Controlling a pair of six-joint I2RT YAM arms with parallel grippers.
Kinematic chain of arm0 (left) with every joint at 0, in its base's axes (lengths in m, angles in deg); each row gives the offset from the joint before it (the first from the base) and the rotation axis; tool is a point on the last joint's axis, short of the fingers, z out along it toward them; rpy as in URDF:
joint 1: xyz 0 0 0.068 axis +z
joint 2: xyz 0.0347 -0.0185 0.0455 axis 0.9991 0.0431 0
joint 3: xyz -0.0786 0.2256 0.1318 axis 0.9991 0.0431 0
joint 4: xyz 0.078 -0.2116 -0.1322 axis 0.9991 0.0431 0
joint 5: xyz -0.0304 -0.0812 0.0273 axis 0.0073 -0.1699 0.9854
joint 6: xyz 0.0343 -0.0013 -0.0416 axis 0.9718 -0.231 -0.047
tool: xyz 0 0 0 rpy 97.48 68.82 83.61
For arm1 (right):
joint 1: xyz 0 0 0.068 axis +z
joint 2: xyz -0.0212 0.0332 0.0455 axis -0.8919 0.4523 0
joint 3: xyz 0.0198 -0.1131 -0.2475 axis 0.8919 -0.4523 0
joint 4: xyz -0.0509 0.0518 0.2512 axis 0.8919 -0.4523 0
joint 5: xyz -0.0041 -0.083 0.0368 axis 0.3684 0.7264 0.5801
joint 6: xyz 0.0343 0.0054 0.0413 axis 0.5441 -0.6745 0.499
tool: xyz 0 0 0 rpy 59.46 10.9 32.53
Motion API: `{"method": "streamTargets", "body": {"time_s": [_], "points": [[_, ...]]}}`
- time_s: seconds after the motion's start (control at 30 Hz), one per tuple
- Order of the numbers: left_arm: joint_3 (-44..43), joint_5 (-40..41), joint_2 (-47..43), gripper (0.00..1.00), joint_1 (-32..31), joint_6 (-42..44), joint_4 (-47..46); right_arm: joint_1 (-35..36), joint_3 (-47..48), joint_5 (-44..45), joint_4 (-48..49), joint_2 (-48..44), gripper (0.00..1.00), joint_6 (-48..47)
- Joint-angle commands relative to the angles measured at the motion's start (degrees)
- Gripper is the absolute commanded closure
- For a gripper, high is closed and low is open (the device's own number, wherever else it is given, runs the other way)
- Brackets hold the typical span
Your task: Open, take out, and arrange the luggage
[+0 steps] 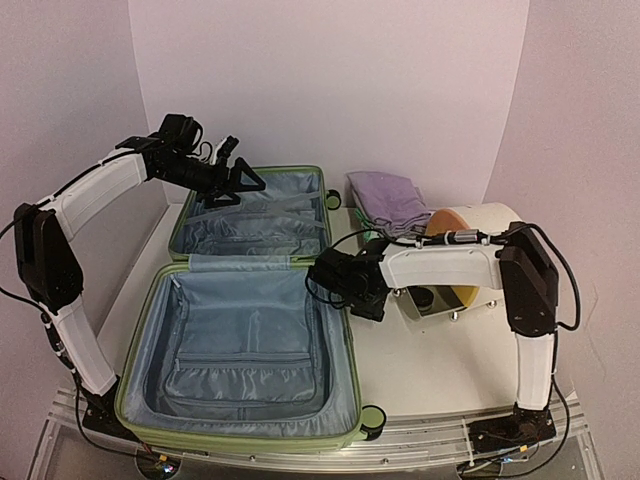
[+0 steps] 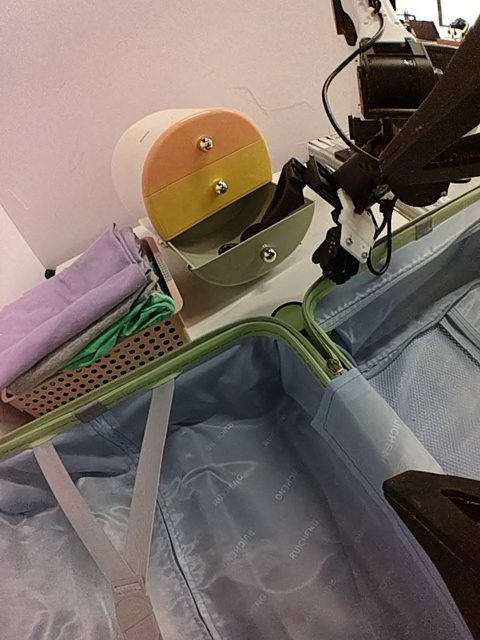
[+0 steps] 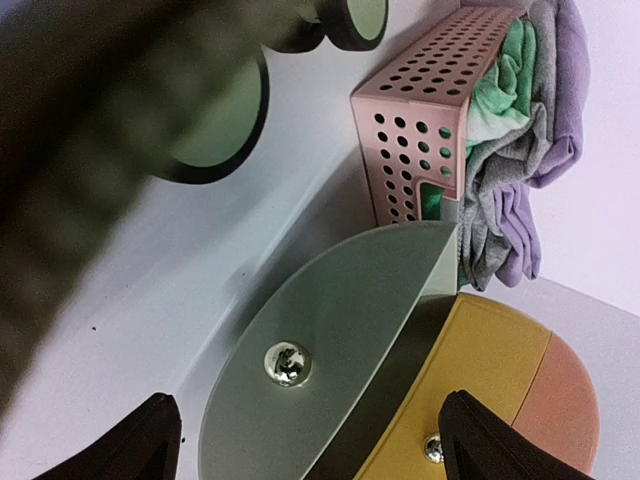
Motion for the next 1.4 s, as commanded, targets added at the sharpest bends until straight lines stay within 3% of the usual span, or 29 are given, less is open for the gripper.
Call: {"method": "streamTargets", "body": {"time_s": [0.0, 0.07, 0.17, 0.23, 0.63, 0.8, 0.93, 1.2, 1.37], "points": [[0.18, -0.88, -0.26, 0.0, 0.26, 1.22, -1.96, 0.26, -0.04, -2.41, 4.29, -3.89, 0.11, -9.38], [0.34, -0.88, -0.2, 0.0, 0.21, 1.22, -2.07, 0.2, -0.41, -5.1, 5.49, -5.46, 0.2, -11.51], [0.61, -1.1, -0.18, 0.0, 0.26, 1.13, -2.46, -0.26, -5.59, -7.72, 6.36, -7.57, 0.47, -18.39], [0.71, -1.16, -0.27, 0.0, 0.26, 1.06, -2.73, -1.56, -9.15, -7.59, 6.37, -7.67, 0.52, -21.35], [1.8, -1.05, -1.29, 0.0, 0.27, 0.78, -2.69, -9.91, -7.49, -11.2, 11.31, -4.7, 0.5, -25.77], [1.56, -0.72, -1.01, 0.01, 0.26, 1.57, -2.05, -9.12, -0.71, -21.94, 11.75, -10.28, 0.39, -24.25], [1.43, -1.16, -0.53, 0.0, 0.26, 1.35, -2.54, -8.94, 1.49, -26.92, 12.06, -14.35, 0.37, -24.09], [1.55, -1.49, -0.01, 0.0, 0.26, 1.57, -2.4, -12.11, -13.47, -31.09, 11.29, -18.95, 0.4, -31.74], [1.43, -1.7, 0.1, 0.01, 0.26, 1.52, -2.32, -12.48, -14.56, -31.45, 11.28, -16.41, 0.39, -33.94]]}}
